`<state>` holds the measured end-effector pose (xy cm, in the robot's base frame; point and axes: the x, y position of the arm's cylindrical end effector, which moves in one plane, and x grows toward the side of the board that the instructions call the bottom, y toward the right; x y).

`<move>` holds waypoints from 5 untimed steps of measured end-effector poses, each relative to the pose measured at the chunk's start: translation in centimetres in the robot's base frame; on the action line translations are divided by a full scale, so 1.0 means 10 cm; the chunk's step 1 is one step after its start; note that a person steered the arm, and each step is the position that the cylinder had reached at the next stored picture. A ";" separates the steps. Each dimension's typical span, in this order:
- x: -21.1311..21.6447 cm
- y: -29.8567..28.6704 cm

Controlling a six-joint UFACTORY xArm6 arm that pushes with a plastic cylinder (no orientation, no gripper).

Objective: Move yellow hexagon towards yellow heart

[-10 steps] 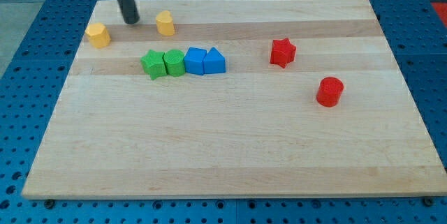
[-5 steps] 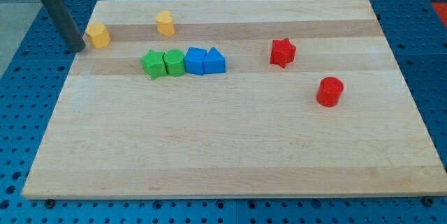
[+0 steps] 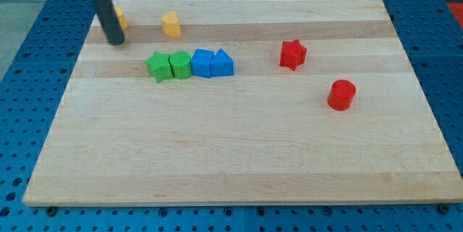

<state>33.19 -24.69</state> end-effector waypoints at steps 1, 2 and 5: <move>0.08 -0.33; -0.41 -0.58; -0.77 -0.19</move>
<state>25.44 -26.57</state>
